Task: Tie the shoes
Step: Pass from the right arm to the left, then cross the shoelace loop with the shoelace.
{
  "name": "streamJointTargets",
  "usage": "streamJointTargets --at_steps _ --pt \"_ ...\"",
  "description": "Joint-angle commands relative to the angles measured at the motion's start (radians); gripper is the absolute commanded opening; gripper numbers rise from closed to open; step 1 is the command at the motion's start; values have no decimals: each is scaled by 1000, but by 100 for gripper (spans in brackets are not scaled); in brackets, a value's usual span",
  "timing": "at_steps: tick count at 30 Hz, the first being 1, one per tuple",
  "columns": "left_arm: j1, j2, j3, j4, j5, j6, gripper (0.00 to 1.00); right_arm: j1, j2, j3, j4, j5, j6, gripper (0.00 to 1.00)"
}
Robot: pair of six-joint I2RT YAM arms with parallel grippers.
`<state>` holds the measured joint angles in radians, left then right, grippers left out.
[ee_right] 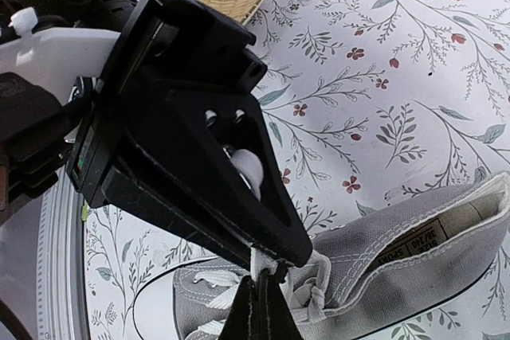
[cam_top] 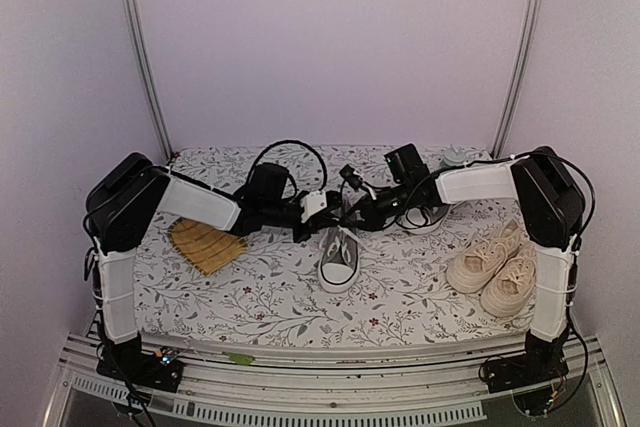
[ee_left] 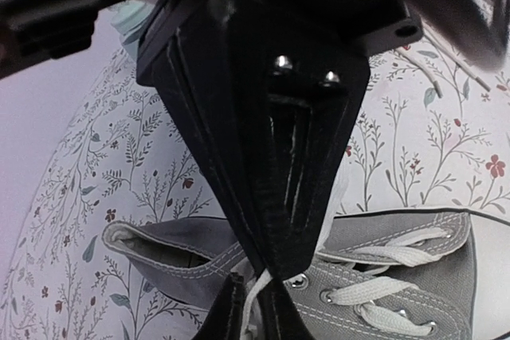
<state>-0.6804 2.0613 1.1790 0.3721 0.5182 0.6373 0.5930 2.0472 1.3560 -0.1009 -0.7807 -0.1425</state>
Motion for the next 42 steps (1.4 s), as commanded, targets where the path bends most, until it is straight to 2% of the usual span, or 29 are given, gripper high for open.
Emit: streamJointTargets --at_steps 1,3,10,12,19,28,42 --pt "0 10 -12 46 -53 -22 4 -4 -24 28 -22 -46 -20 1" --pt "-4 11 -14 46 -66 -19 0 -8 -24 29 -22 -58 -18 3" --pt "-14 11 -28 78 -96 -13 0 -58 -44 24 8 -141 21 21" --pt "-17 11 -30 84 -98 -11 0 -84 -42 18 42 -180 48 23" --pt "-18 8 -39 119 -86 -32 0 -101 57 84 28 -165 101 11" --pt "-18 11 -36 125 -74 -41 0 -65 143 181 -59 -181 48 10" --pt "-19 16 -34 125 -83 -36 0 -39 158 182 -126 -179 -3 4"
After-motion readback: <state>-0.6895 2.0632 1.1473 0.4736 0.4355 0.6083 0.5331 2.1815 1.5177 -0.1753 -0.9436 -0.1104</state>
